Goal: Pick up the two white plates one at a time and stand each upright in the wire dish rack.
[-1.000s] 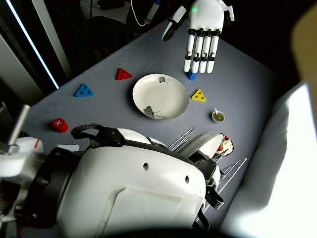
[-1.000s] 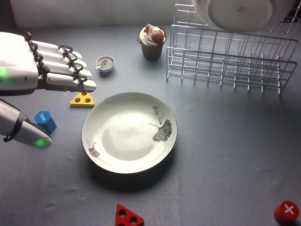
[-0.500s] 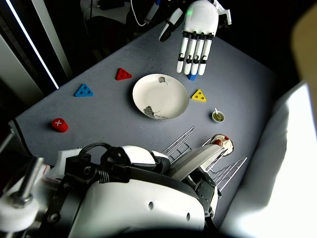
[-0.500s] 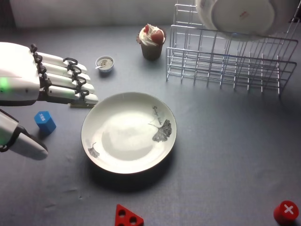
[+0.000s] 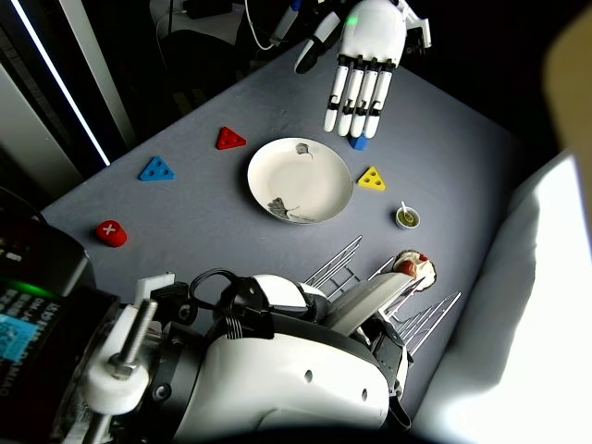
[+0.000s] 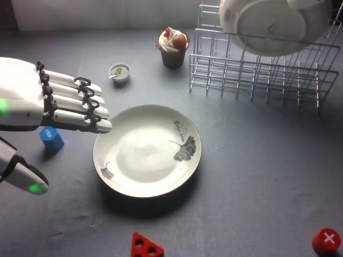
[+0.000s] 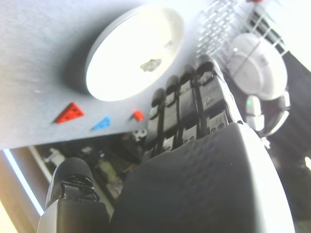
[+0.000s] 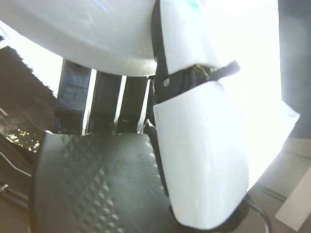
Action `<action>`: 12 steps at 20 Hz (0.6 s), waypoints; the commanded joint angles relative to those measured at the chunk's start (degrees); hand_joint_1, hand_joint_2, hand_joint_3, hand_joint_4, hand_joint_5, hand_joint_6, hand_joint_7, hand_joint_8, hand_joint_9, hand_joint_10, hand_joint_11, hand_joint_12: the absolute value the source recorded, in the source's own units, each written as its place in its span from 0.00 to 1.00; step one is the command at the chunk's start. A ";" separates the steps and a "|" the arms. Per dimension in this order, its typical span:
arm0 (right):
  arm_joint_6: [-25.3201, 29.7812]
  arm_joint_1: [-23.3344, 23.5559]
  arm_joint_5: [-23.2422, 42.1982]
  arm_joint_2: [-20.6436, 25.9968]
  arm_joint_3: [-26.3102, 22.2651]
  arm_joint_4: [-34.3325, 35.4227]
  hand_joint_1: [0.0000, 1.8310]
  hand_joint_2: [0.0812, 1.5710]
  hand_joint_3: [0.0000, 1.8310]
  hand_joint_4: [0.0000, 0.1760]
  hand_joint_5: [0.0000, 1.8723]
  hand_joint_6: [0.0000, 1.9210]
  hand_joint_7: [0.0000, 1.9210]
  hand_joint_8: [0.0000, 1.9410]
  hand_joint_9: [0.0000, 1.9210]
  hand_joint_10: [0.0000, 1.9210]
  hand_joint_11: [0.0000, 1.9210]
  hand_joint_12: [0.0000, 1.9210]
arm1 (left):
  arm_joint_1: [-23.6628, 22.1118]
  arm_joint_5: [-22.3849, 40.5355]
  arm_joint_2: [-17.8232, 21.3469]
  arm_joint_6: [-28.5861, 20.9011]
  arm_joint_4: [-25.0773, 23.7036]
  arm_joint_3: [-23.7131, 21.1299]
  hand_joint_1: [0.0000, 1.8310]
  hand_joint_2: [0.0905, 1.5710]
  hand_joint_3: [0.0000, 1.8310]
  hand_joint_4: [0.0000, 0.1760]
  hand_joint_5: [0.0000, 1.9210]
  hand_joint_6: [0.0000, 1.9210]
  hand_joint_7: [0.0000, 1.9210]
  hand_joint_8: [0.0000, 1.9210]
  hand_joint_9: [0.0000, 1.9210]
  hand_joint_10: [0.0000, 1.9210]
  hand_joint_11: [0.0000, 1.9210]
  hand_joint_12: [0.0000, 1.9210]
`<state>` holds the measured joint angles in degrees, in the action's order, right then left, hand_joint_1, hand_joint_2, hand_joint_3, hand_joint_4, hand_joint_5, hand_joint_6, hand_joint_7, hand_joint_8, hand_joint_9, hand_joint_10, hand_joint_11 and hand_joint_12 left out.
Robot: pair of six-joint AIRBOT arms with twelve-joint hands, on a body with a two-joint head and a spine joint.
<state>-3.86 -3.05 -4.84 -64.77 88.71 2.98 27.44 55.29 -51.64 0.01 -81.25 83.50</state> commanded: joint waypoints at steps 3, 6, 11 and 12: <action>1.13 -0.97 7.65 -0.30 0.92 1.09 0.82 0.66 0.00 0.00 0.47 0.54 0.56 0.32 0.56 0.40 0.53 0.69 | 0.15 3.11 0.06 -0.01 4.33 0.20 0.00 0.65 0.00 0.00 0.05 0.00 0.07 0.00 0.07 0.00 0.06 0.00; 1.13 -2.69 8.19 -1.25 2.30 1.04 0.82 0.65 0.00 0.00 0.49 0.49 0.59 0.28 0.59 0.37 0.53 0.69 | 1.20 3.43 -0.15 -0.01 3.97 0.19 0.00 0.65 0.00 0.00 0.06 0.00 0.08 0.00 0.07 0.00 0.06 0.00; 1.14 -4.09 8.66 -1.72 2.77 0.80 0.77 0.64 0.00 0.00 0.54 0.48 0.64 0.23 0.58 0.43 0.54 0.39 | 2.52 3.85 -0.34 -0.01 3.60 -0.45 0.00 0.65 0.00 0.00 0.06 0.00 0.08 0.00 0.07 0.00 0.06 0.00; 1.14 -4.22 8.76 -1.72 2.77 0.76 0.69 0.68 0.00 0.00 0.52 0.55 0.57 0.37 0.49 0.22 0.55 0.19 | 2.74 4.07 -0.34 -0.01 3.14 -0.73 0.00 0.65 0.00 0.00 0.06 0.00 0.08 0.00 0.08 0.00 0.06 0.00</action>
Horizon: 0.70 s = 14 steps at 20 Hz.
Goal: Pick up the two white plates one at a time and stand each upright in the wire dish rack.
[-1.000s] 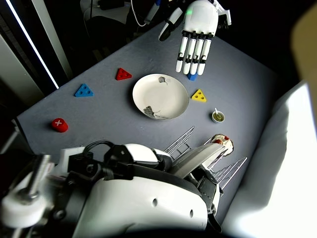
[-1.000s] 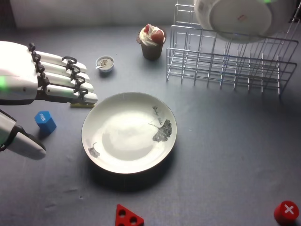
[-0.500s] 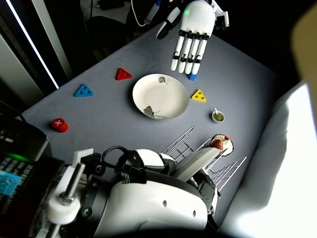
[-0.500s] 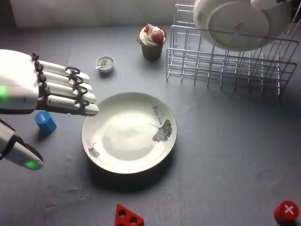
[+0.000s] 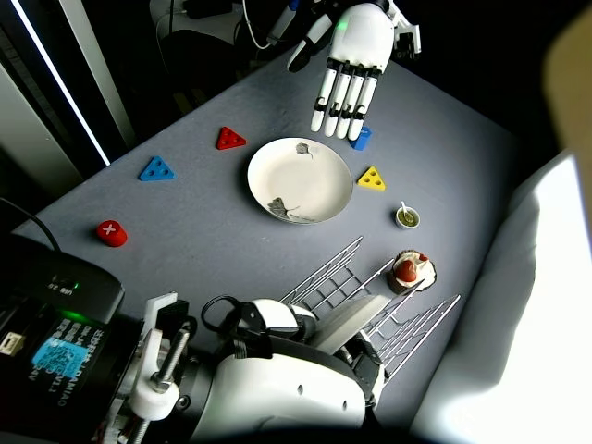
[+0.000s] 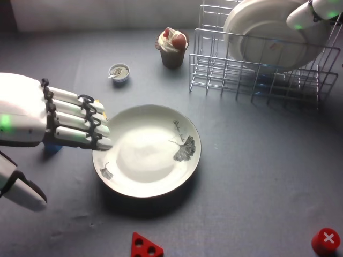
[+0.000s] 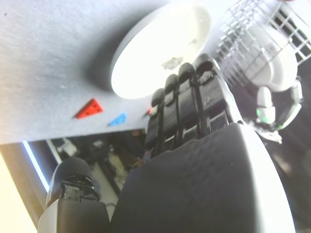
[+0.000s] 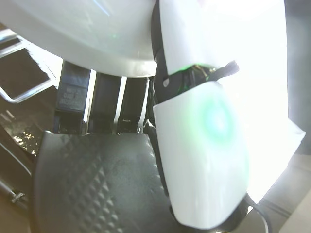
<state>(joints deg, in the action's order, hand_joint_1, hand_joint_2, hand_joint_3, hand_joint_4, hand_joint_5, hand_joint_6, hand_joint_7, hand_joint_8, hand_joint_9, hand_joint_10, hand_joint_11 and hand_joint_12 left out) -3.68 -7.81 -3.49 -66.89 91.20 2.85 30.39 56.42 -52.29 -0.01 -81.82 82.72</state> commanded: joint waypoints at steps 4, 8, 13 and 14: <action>0.96 0.52 7.67 0.42 0.07 0.44 0.67 0.63 0.00 0.00 0.45 0.02 0.43 0.01 0.48 0.01 0.49 0.11 | 0.67 2.97 0.28 0.01 2.51 -0.80 0.00 0.65 0.00 0.00 0.07 0.01 0.09 0.00 0.08 0.00 0.07 0.01; 0.96 0.54 7.67 0.52 -0.24 0.40 0.60 0.60 0.00 0.00 0.38 0.00 0.40 0.00 0.40 0.00 0.44 0.06 | 2.16 1.77 -0.30 0.01 2.34 -0.75 0.00 0.65 0.00 0.00 0.06 0.00 0.08 0.00 0.07 0.00 0.06 0.00; 0.96 0.92 7.67 0.93 -1.15 0.20 0.59 0.60 0.00 0.00 0.39 0.00 0.37 0.00 0.36 0.00 0.42 0.04 | 3.32 -0.19 -0.94 0.01 1.97 -1.23 0.00 0.65 0.00 0.00 0.06 0.00 0.08 0.00 0.07 0.00 0.06 0.00; 0.96 1.22 7.67 1.09 -1.40 0.20 0.58 0.59 0.00 0.00 0.38 0.01 0.37 0.00 0.37 0.00 0.42 0.04 | 3.44 -0.58 -0.99 0.01 1.87 -1.46 0.00 0.65 0.00 0.00 0.06 0.00 0.08 0.00 0.07 0.00 0.06 0.01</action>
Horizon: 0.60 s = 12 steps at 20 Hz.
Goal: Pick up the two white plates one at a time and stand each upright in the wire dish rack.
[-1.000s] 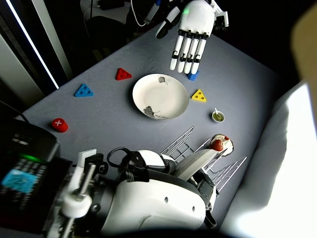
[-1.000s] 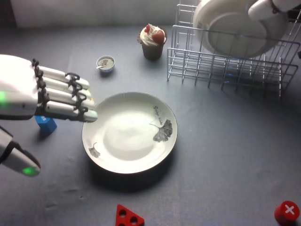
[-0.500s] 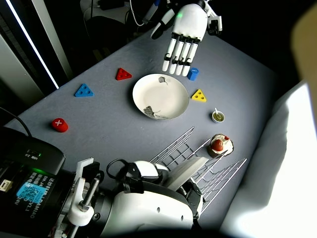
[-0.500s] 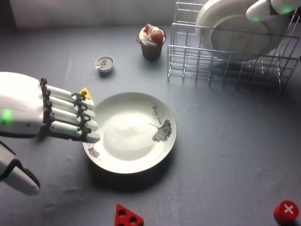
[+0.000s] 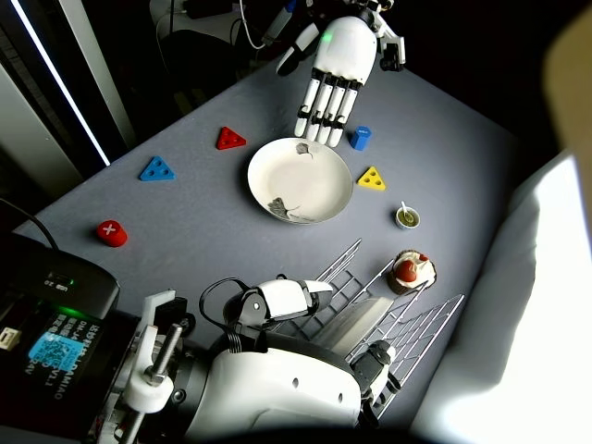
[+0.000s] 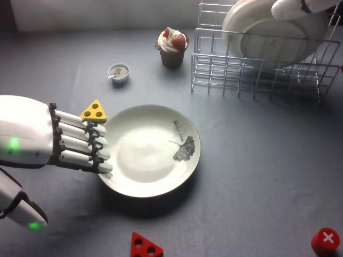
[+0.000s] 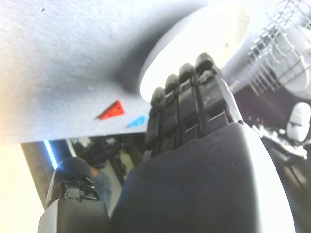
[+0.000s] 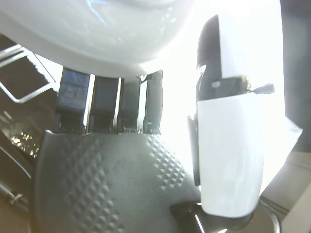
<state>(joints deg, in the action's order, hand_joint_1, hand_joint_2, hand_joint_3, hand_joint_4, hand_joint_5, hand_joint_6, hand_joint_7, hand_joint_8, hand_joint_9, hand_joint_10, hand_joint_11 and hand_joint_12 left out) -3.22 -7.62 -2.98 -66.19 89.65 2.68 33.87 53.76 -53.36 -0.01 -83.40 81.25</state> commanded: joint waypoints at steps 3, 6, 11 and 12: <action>0.50 2.10 7.59 1.09 -0.79 -0.15 0.58 0.57 0.00 0.00 0.39 0.00 0.38 0.00 0.38 0.00 0.42 0.04 | 0.12 1.03 -0.12 0.01 2.92 -0.40 0.00 0.65 0.00 0.00 0.06 0.00 0.08 0.00 0.07 0.00 0.06 0.00; 0.50 3.43 9.92 2.50 -2.82 -3.37 0.57 0.58 0.00 0.00 0.39 0.00 0.37 0.00 0.37 0.00 0.40 0.03 | 0.15 0.12 -0.35 0.01 2.92 -0.39 0.00 0.65 0.00 0.00 0.06 0.00 0.08 0.00 0.07 0.00 0.06 0.01; 0.50 4.59 10.05 4.09 -4.92 -4.40 0.56 0.57 0.00 0.00 0.37 0.00 0.38 0.00 0.38 0.00 0.40 0.03 | 0.81 -2.14 -0.78 0.01 2.64 -0.52 0.01 0.66 0.00 0.00 0.06 0.00 0.07 0.00 0.06 0.00 0.06 0.00; 0.50 4.59 10.11 4.50 -5.52 -5.71 0.56 0.57 0.00 0.00 0.37 0.00 0.38 0.00 0.37 0.00 0.40 0.03 | 0.85 -2.33 -0.90 0.01 2.61 -0.53 0.01 0.66 0.00 0.00 0.06 0.00 0.06 0.00 0.06 0.00 0.06 0.00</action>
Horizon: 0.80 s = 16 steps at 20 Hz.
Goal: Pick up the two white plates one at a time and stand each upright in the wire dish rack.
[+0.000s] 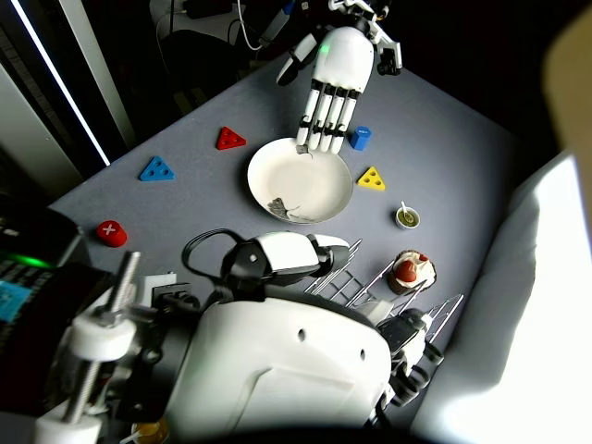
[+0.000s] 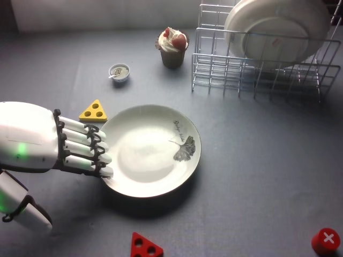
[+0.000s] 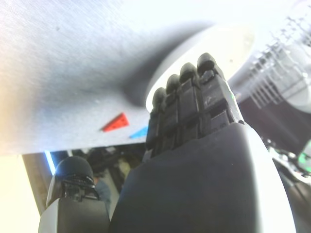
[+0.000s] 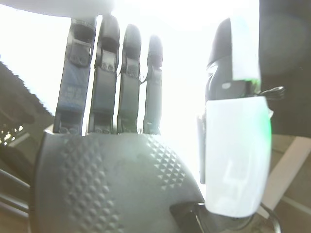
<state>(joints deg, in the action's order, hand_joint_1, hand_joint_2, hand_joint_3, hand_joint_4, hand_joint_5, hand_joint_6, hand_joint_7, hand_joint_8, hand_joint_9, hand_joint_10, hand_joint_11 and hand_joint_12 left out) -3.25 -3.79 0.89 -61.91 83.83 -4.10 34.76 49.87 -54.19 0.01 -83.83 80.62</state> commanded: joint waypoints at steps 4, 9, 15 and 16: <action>0.52 -1.40 14.66 2.98 -3.92 -12.64 0.55 0.57 0.00 0.00 0.32 0.00 0.34 0.00 0.32 0.00 0.35 0.01 | -0.03 0.89 -0.27 -0.01 2.90 -0.27 0.00 0.66 0.00 0.00 0.06 0.00 0.07 0.00 0.07 0.00 0.06 0.00; 0.43 -3.03 25.84 6.77 -8.90 -27.62 0.46 0.59 0.01 0.00 0.17 0.00 0.20 0.00 0.19 0.00 0.21 0.00 | 0.36 0.03 -0.31 -0.01 1.64 -0.79 0.00 0.65 0.00 0.00 0.06 0.00 0.08 0.00 0.07 0.00 0.06 0.00; -0.05 -7.09 39.37 10.40 -12.35 -39.48 0.42 0.54 0.00 0.00 0.09 0.00 0.14 0.00 0.13 0.00 0.14 0.00 | 1.41 -1.13 -0.45 -0.01 0.71 -1.20 0.00 0.65 0.00 0.00 0.06 0.00 0.08 0.00 0.07 0.00 0.06 0.00; -0.07 -8.11 41.39 10.83 -13.16 -42.27 0.40 0.54 0.00 0.00 0.07 0.00 0.12 0.00 0.11 0.00 0.13 0.00 | 1.56 -1.15 -0.45 -0.01 0.35 -1.26 0.00 0.65 0.00 0.00 0.06 0.00 0.08 0.00 0.07 0.00 0.07 0.01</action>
<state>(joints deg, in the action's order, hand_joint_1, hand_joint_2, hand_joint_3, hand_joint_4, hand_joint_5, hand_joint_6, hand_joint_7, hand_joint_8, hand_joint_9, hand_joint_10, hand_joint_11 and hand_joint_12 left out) -3.57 -13.30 36.49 -51.03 70.32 -50.57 36.25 47.53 -54.52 -0.03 -84.71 79.44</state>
